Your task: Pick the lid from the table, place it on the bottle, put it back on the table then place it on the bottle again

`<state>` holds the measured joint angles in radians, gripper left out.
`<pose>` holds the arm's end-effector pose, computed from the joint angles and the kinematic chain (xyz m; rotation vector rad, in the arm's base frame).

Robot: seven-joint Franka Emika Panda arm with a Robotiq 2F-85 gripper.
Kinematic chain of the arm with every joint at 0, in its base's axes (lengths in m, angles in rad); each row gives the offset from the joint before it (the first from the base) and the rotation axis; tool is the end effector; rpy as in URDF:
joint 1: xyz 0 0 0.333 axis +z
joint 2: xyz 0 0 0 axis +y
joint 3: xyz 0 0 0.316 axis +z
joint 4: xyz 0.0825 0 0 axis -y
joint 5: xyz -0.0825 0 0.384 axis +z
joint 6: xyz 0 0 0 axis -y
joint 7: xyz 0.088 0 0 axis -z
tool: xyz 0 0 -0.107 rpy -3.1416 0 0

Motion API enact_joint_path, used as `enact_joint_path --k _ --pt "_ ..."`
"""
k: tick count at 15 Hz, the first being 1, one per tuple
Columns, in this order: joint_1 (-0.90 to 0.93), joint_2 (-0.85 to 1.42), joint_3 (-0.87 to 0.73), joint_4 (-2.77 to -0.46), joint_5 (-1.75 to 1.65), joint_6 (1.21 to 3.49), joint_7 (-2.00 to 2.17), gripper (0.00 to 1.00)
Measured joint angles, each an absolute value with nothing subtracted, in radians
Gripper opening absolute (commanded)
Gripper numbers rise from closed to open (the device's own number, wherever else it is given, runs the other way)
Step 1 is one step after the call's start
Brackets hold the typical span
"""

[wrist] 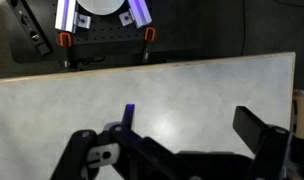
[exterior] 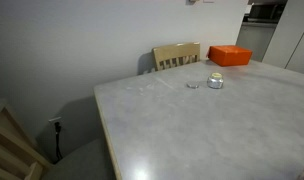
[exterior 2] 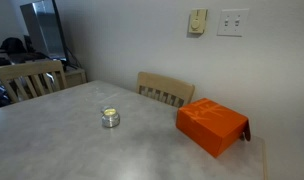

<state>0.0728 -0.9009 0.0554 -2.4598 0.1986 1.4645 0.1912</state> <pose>0.2591 0.0611 0.5670 -2.9954 0.1114 0.1758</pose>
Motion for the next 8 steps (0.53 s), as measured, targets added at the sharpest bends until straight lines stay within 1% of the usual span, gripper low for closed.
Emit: enact_joint_path --k 4,8 --pt "0.07 -0.9 0.057 -2.46 0.199 1.476 0.184 1.0" --pt "0.072 -0.852 0.058 -2.46 0.201 1.57 0.134 1.0"
